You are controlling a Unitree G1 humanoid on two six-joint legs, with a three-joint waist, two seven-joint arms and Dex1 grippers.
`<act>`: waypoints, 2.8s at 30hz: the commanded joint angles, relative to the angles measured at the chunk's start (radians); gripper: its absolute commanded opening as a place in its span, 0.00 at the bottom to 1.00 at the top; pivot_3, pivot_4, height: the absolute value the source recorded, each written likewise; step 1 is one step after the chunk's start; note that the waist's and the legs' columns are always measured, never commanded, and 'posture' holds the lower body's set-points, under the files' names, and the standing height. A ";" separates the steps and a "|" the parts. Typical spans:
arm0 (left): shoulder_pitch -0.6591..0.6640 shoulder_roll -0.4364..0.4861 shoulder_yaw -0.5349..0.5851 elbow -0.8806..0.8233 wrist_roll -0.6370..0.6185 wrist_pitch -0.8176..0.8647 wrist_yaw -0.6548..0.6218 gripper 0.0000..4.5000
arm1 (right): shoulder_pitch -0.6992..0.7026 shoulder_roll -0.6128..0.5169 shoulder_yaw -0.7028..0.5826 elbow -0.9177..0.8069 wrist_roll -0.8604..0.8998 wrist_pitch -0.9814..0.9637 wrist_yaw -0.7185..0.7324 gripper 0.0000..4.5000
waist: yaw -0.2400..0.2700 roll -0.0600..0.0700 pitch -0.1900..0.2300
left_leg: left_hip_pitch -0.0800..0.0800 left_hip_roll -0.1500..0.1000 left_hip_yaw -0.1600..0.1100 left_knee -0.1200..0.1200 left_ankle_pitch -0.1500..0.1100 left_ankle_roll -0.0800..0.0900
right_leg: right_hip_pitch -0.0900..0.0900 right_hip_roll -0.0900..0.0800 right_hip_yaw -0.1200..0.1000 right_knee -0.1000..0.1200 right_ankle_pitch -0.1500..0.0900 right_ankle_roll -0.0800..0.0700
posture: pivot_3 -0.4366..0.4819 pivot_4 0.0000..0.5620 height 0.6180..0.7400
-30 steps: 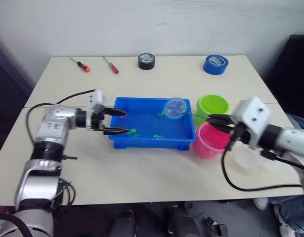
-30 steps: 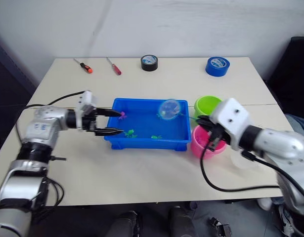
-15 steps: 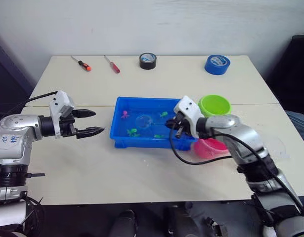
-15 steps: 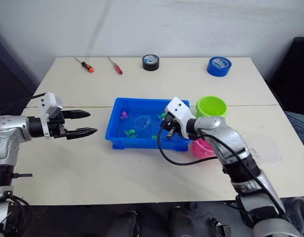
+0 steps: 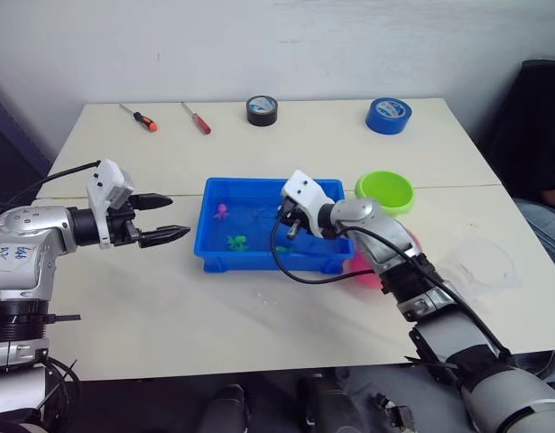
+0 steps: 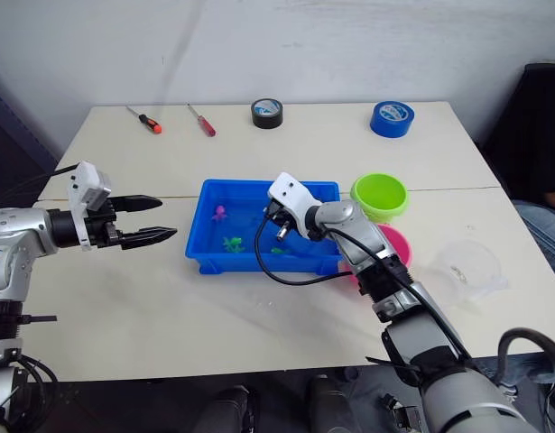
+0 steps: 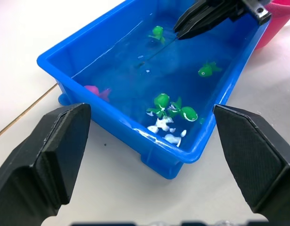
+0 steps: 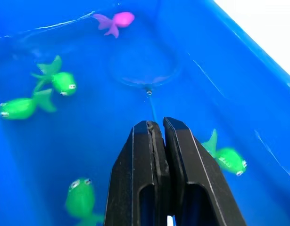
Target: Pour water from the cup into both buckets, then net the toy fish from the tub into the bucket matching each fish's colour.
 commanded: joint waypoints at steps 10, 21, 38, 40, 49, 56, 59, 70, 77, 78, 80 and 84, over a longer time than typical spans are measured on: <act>-0.104 -0.019 -0.030 0.041 -0.015 -0.041 -0.029 0.99 | 0.083 -0.019 -0.152 -0.341 0.125 0.190 0.051 0.00 | 0.003 0.000 0.000 | -0.003 0.000 0.000 0.001 0.000 0.000 | -0.003 0.000 0.000 0.000 0.000 0.000 | 0.48 0.27 0.97; -0.268 -0.135 -0.152 0.096 -0.079 -0.025 -0.218 0.99 | 0.353 -0.240 -0.395 -0.861 0.278 0.405 0.038 0.00 | 0.024 0.000 0.000 | -0.013 -0.001 0.000 0.004 0.001 -0.001 | -0.012 0.000 0.000 0.004 0.000 0.000 | 0.48 0.27 0.97; -0.472 -0.430 -0.316 0.376 0.003 -0.263 -0.375 0.99 | 0.859 -0.458 -1.254 -1.422 0.632 0.701 0.040 0.00 | 0.055 0.000 0.000 | -0.012 0.000 0.001 0.008 -0.002 0.005 | -0.009 0.002 0.002 0.001 0.000 0.000 | 0.48 0.27 0.97; -0.489 -0.458 -0.320 0.410 0.011 -0.285 -0.388 0.99 | 0.977 -0.472 -1.348 -1.434 0.652 0.654 0.050 0.00 | 0.058 0.000 0.000 | -0.012 0.000 0.002 0.008 -0.002 0.006 | -0.009 0.002 0.002 0.002 0.000 0.000 | 0.48 0.27 0.97; -0.547 -0.536 -0.332 0.548 0.058 -0.392 -0.426 0.99 | 1.490 -0.493 -1.404 -1.437 0.380 0.113 0.093 0.00 | 0.060 0.000 0.000 | -0.010 0.000 0.002 0.013 -0.003 0.007 | -0.005 0.004 0.003 -0.001 0.001 0.001 | 0.48 0.27 0.97; -0.576 -0.569 -0.331 0.609 0.070 -0.431 -0.435 0.99 | 1.670 -0.573 -1.287 -1.349 -0.281 -0.493 0.077 0.00 | 0.053 0.000 0.000 | -0.004 0.000 0.002 0.012 -0.004 0.008 | 0.003 0.005 0.004 -0.006 0.001 0.002 | 0.48 0.27 0.97; -0.582 -0.575 -0.329 0.621 0.073 -0.438 -0.436 0.99 | 1.638 -0.577 -1.266 -1.314 -0.349 -0.576 0.076 0.00 | 0.055 0.000 0.000 | -0.001 0.001 0.001 0.012 -0.004 0.007 | 0.008 0.006 0.003 -0.009 0.001 0.003 | 0.48 0.27 0.97; -0.562 -0.564 -0.329 0.621 0.091 -0.466 -0.433 0.99 | 1.576 -0.615 -1.282 -1.185 -0.572 -0.885 0.093 0.00 | 0.057 -0.001 0.000 | -0.001 0.000 0.002 0.011 -0.004 0.007 | 0.008 0.004 0.003 -0.010 0.002 0.003 | 0.48 0.27 0.97; -0.568 -0.556 -0.336 0.673 0.106 -0.467 -0.441 0.99 | 1.563 -0.607 -1.317 -1.174 -0.554 -0.962 0.141 0.00 | 0.054 -0.001 0.000 | 0.004 0.000 0.002 0.010 -0.004 0.007 | 0.011 0.005 0.004 -0.010 0.002 0.003 | 0.48 0.27 0.97; -0.572 -0.559 -0.334 0.678 0.107 -0.469 -0.440 0.99 | 1.563 -0.606 -1.314 -1.178 -0.549 -0.962 0.152 0.00 | 0.055 -0.001 0.000 | 0.005 0.000 0.002 0.010 -0.004 0.007 | 0.012 0.005 0.004 -0.010 0.002 0.003 | 0.48 0.27 0.97; -0.584 -0.571 -0.330 0.686 0.106 -0.469 -0.439 0.99 | 1.537 -0.605 -1.321 -1.190 -0.550 -0.957 0.153 0.00 | 0.055 -0.001 0.000 | 0.005 0.000 0.002 0.010 -0.004 0.007 | 0.013 0.005 0.003 -0.011 0.002 0.003 | 0.48 0.27 0.97; -0.592 -0.579 -0.327 0.690 0.106 -0.474 -0.437 0.99 | 1.494 -0.606 -1.336 -1.197 -0.511 -0.914 0.187 0.00 | 0.055 -0.001 0.000 | 0.005 0.000 0.002 0.010 -0.004 0.008 | 0.014 0.004 0.003 -0.011 0.002 0.003 | 0.48 0.27 0.97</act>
